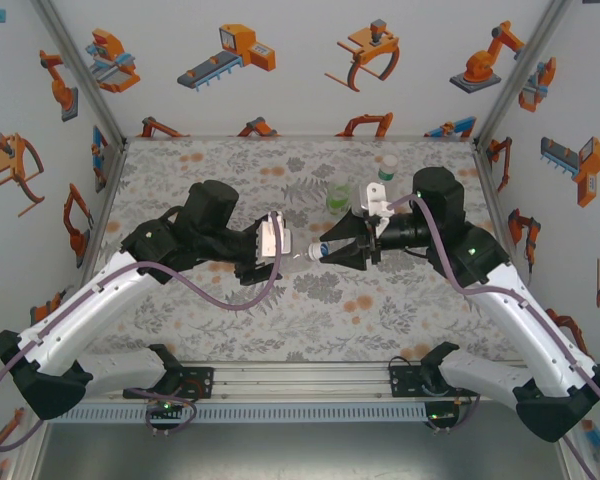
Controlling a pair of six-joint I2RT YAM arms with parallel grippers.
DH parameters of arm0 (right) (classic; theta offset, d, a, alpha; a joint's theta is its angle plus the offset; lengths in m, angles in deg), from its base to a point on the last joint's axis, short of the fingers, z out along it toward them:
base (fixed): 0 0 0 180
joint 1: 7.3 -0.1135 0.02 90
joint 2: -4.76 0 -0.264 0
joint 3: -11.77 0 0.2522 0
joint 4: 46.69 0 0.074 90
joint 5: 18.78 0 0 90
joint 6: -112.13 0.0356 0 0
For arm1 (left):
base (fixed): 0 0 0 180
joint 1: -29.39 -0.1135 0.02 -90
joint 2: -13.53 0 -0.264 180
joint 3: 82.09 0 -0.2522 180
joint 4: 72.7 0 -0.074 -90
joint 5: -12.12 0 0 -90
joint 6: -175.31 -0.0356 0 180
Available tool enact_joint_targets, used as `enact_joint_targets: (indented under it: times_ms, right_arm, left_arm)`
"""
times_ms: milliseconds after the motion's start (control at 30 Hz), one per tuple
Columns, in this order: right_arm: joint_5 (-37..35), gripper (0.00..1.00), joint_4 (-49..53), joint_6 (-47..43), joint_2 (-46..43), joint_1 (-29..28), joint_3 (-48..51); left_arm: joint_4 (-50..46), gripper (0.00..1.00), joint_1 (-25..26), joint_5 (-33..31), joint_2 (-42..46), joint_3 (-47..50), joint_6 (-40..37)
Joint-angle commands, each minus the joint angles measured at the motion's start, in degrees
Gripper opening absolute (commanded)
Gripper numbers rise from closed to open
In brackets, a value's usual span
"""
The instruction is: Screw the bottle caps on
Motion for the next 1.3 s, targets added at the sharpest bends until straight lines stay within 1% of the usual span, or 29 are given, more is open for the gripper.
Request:
enact_joint_targets:
  times_ms: [0, 67, 167, 267, 300, 400, 467, 500, 533, 600, 733, 800, 867, 933, 1067, 1133, 1200, 1267]
  right_arm:
    - [0.85, 0.42, -2.59, 0.23, 0.35, -0.50, 0.58]
    - [1.06, 0.41, -2.87, 0.46, 0.37, -0.79, 0.67]
    - [0.72, 0.35, -3.12, 0.46, 0.46, -1.38, 0.74]
    - [0.19, 0.32, -3.14, 0.46, 0.39, -1.80, 0.93]
    - [0.10, 0.30, -3.14, 0.46, 0.39, -1.86, 1.07]
    - [-0.61, 0.19, -3.09, 1.28, 0.28, -2.12, 1.30]
    - [-2.15, 0.10, -3.99, 4.50, 0.17, -2.20, 1.83]
    - [-3.33, 0.03, -4.99, 7.16, 0.06, -2.22, 2.32]
    - [-5.44, 0.00, -6.50, 11.41, 0.01, -2.22, 2.90]
    - [-9.49, 0.00, -8.70, 19.67, -0.05, -2.22, 3.91]
    - [-20.20, 0.00, -15.65, 42.66, -1.74, -2.62, 7.95]
    - [-25.58, 0.00, -16.54, 53.87, -2.56, -2.90, 9.41]
    - [-30.62, 0.00, -13.75, 65.28, -2.57, -3.01, 9.43]
    - [-33.66, 0.00, -7.76, 74.52, -1.82, -3.01, 7.98]
    - [-38.32, 0.00, 4.94, 89.11, -0.91, -3.01, 5.54]
    - [-40.91, 0.00, 9.63, 95.18, -1.45, -3.01, 5.67]
    - [-40.71, 0.00, 10.24, 99.59, -1.59, -3.01, 5.99]
    - [-39.05, 0.00, 8.13, 102.31, -0.82, -3.01, 5.98]
  left_arm:
    - [-0.51, 0.05, 0.23, 1.46, 0.70, -1.69, 0.17]
    - [-0.55, 0.05, 0.20, 1.39, 0.69, -1.68, 0.18]
    - [-0.56, 0.05, 0.23, 1.41, 0.54, -1.70, 0.27]
    - [-0.55, 0.05, 0.22, 1.03, 0.47, -1.65, 0.24]
    - [-0.53, 0.05, 0.23, 0.95, 0.51, -1.66, 0.32]
    - [-0.50, 0.05, 0.23, 0.77, 0.52, -1.70, 0.31]
    - [-0.48, 0.05, 0.23, 0.34, 0.53, -1.65, 0.23]
    - [-0.53, 0.05, 0.23, 0.03, 0.58, -1.64, 0.28]
    - [-0.50, 0.05, 0.25, -0.27, 0.61, -1.56, 0.26]
    - [0.02, 0.05, 0.23, -1.10, 0.78, -0.98, 0.35]
    - [1.38, 0.05, 0.23, -3.15, 0.79, -0.07, 0.83]
    - [1.86, 0.05, 0.23, -3.72, 0.68, 0.12, 0.97]
    - [2.30, 0.05, 0.22, -4.38, 0.46, 0.27, 1.06]
    - [2.71, 0.05, 0.23, -4.81, 0.26, 0.24, 1.15]
    - [3.13, 0.05, 0.23, -5.22, -0.29, 0.15, 1.32]
    - [3.39, 0.05, 0.23, -5.22, -0.60, 0.17, 1.40]
    - [3.51, 0.05, 0.23, -5.22, -0.87, 0.06, 1.49]
    - [3.54, 0.05, 0.23, -5.22, -0.95, -0.12, 1.66]
